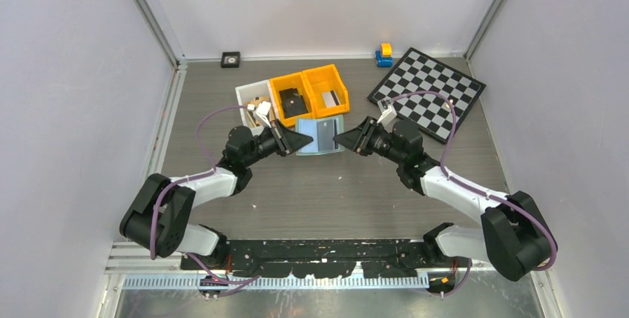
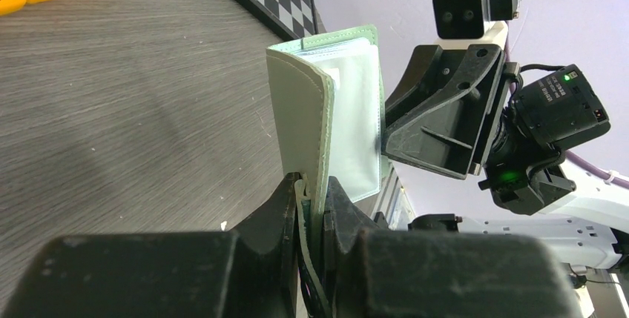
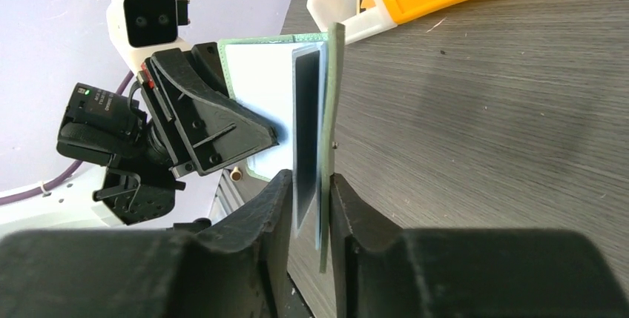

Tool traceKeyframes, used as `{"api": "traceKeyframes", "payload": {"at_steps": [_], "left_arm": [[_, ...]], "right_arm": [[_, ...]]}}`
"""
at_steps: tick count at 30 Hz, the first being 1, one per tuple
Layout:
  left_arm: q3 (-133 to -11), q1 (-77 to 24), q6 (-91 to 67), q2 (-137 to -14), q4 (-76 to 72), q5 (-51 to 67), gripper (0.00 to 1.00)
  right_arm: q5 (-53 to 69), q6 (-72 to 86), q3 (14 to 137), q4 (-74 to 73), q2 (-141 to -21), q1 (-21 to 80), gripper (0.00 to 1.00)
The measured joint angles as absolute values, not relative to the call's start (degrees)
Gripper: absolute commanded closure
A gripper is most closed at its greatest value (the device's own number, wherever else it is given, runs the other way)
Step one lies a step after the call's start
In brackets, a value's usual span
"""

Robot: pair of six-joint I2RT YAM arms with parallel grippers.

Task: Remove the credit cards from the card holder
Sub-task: Remove the credit card from the card holder.

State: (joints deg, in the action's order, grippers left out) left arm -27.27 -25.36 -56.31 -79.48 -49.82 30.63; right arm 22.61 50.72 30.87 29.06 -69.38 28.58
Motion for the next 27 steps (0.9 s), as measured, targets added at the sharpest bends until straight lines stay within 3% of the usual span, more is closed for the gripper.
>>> {"api": "traceKeyframes", "payload": {"at_steps": [4, 7, 9, 17, 27], "left_arm": [[-27.27, -25.36, -56.31, -79.48, -49.76, 30.65, 1.0], [-27.27, -25.36, -56.29, -79.48, -49.36, 30.65, 1.0], [-27.27, -25.36, -56.34, -79.5, -48.97, 30.65, 1.0], [-28.18, -25.47, -56.34, -80.71, -48.95, 31.18, 1.0], [-28.27, -25.34, -56.29, -80.99, -45.78, 29.3, 1.0]], "right_arm": [[22.72, 50.59, 31.03, 28.99, -70.06, 28.97, 0.59], [23.14, 50.46, 31.38, 29.12, -70.76, 29.47, 0.76], [23.75, 50.68, 31.46, 29.71, -71.4, 29.71, 0.8], [25.21, 50.63, 31.86, 30.81, -72.79, 30.68, 0.59], [22.74, 49.5, 31.99, 28.62, -69.97, 31.0, 0.57]]}}
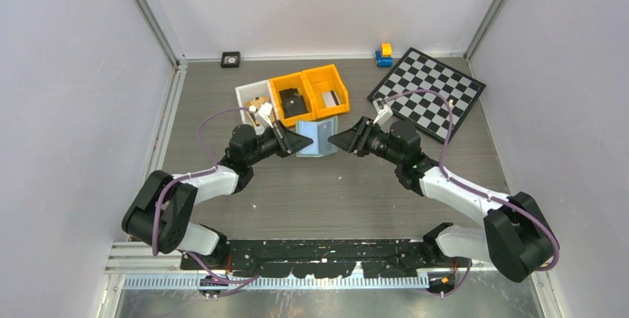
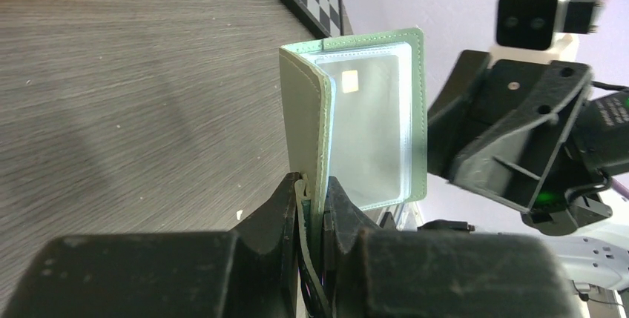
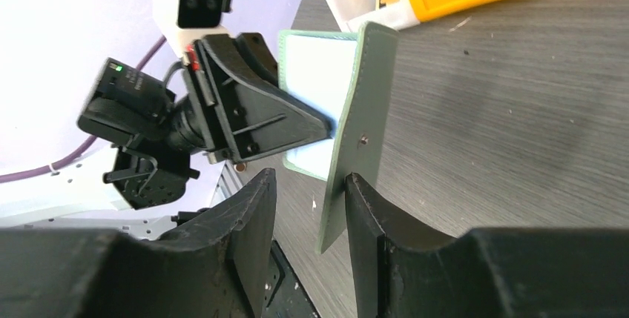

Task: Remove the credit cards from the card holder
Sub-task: Remove the credit card from the card holder.

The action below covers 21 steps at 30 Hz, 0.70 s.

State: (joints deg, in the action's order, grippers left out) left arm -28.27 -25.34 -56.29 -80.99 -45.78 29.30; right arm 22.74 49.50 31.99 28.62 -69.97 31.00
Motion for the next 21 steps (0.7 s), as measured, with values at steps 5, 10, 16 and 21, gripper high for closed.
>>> {"api": "traceKeyframes", "payload": {"at_steps": [5, 10, 16, 21], "left_arm": [[-28.27, -25.1, -55.86, -80.55, -43.66, 28.42, 1.0], [-28.27, -25.1, -55.27, -79.99, -43.07, 28.23, 1.0], [-28.27, -25.1, -55.29, -79.99, -43.0, 28.25, 1.0], [-28.27, -25.1, -55.29, -79.96, -43.0, 28.25, 1.0]], "right_arm": [[21.8, 49.39, 31.97, 28.73, -68.25, 31.0, 0.7], [21.78, 49.41, 31.97, 28.62, -69.1, 31.0, 0.65], [21.47, 49.32, 32.12, 26.89, -70.65, 31.0, 0.81], [21.3, 49.39, 32.25, 26.44, -71.0, 31.0, 0.83]]}}
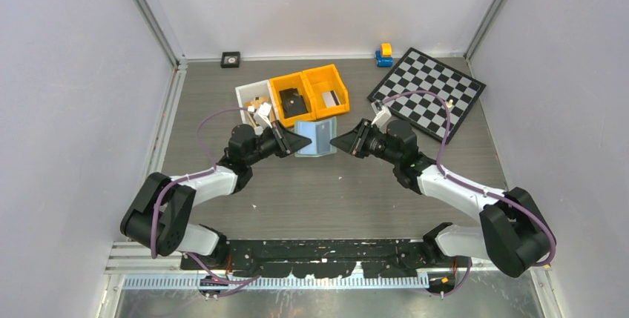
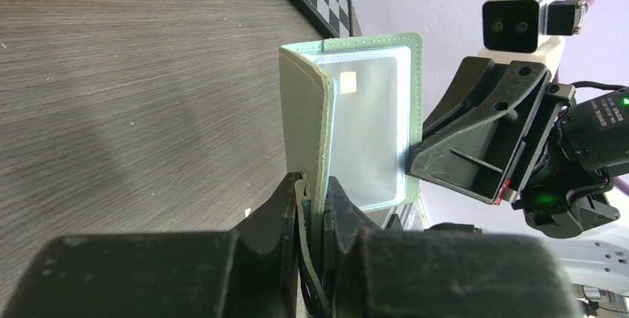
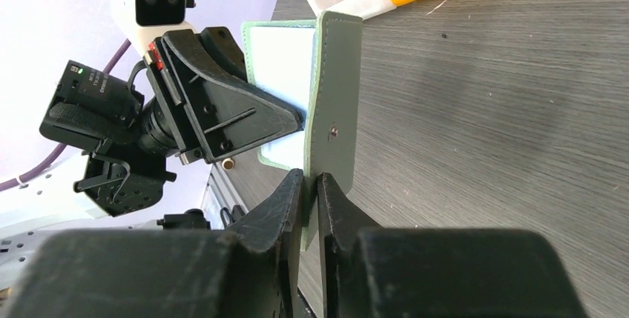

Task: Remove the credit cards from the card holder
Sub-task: Remove the credit card from the card holder.

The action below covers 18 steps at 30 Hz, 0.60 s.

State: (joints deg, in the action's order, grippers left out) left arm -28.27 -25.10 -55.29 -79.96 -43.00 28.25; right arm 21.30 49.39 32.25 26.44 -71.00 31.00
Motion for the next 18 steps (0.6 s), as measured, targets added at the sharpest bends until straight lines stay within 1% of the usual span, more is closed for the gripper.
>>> {"api": "traceKeyframes", "payload": {"at_steps": [2, 11, 14, 18], "left_arm": [[-28.27, -25.1, -55.29, -79.96, -43.0, 28.25, 1.0], [-28.32, -25.08, -55.53, -80.05, -43.53, 28.84, 1.0], [-28.32, -25.08, -55.61, -80.49, -43.86, 29.12, 1.0], [-28.32, -24.99, -55.64, -80.86, -43.86, 29.12, 1.0]], "right_arm": [[21.56, 49.45, 32.25, 26.92, -71.0, 31.0, 0.88], [24.08, 50.19, 32.25, 30.85, -72.07, 31.0, 0.99], [23.97, 50.19, 32.4, 30.39, -72.93, 31.0, 1.0], [22.02, 49.06, 34.17, 25.15, -73.06, 31.0, 0.97]]}}
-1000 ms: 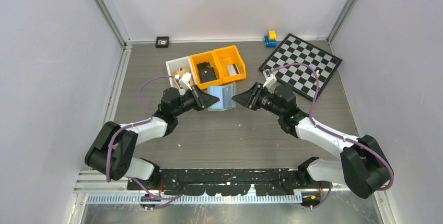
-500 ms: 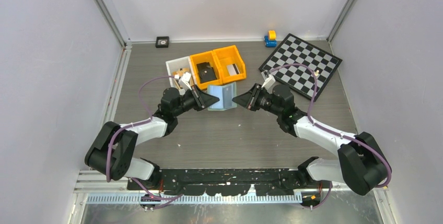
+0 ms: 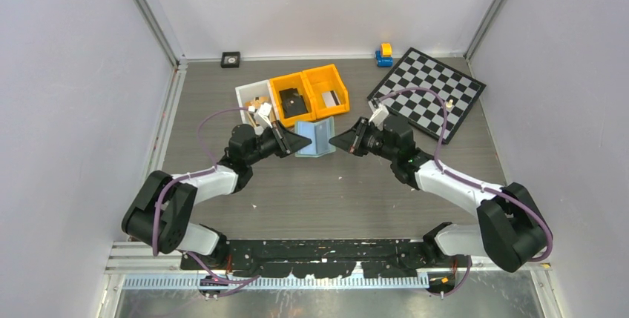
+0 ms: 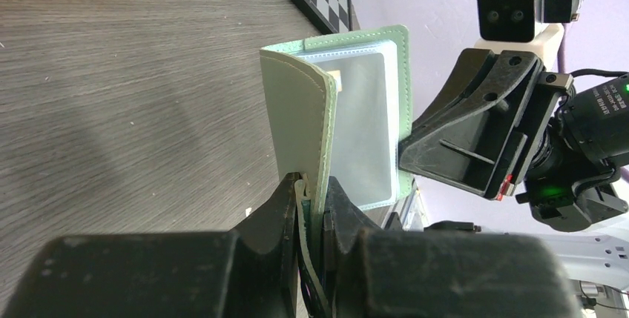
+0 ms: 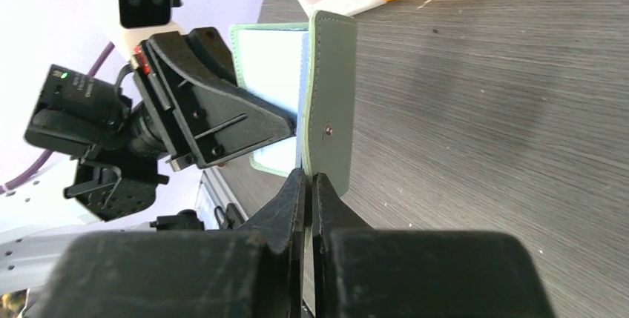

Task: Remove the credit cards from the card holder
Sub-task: Remove the credit card from the card holder.

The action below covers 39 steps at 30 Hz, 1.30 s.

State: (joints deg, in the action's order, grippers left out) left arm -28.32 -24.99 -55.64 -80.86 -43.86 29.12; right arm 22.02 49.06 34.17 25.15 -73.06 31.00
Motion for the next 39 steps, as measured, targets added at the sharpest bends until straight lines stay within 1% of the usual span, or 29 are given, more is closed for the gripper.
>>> {"api": "traceKeyframes", "payload": {"at_steps": [4, 8, 10, 17, 23, 29, 33, 36, 39], "left_arm": [[-28.32, -24.86, -55.55, -80.88, -43.83, 28.91, 1.0], [-28.32, -24.67, -55.46, -80.88, -43.68, 28.6, 1.0], [-28.32, -24.67, -55.4, -80.88, -43.38, 28.51, 1.0], [-28.86, -24.8, -55.48, -81.36, -43.44, 29.36, 1.0], [-29.36, -24.8, -55.33, -81.93, -42.48, 29.58, 1.0], [-30.24, -25.39, -55.27, -82.3, -42.11, 29.98, 1.0], [-31.14, -26.33, -55.27, -83.24, -42.39, 31.14, 1.0], [-31.62, -26.92, -55.13, -83.57, -42.57, 31.68, 1.0], [-32.03, -27.0, -55.11, -84.31, -42.61, 31.97, 1.0]], "right_arm": [[19.57, 47.48, 36.51, 19.38, -73.3, 31.0, 0.92], [18.41, 46.76, 37.82, 16.64, -74.81, 31.0, 0.86], [18.17, 46.63, 38.04, 16.08, -75.59, 31.0, 0.81], [19.31, 46.68, 38.04, 16.03, -76.27, 31.03, 0.56], [20.71, 46.65, 38.04, 17.45, -76.29, 31.18, 0.46], [21.74, 46.68, 38.06, 18.83, -77.62, 31.92, 0.46], [21.91, 46.63, 38.46, 18.0, -79.72, 32.4, 0.5], [21.91, 46.61, 39.22, 17.3, -81.1, 32.6, 0.57], [21.87, 46.48, 39.77, 16.67, -81.34, 32.75, 0.69]]}}
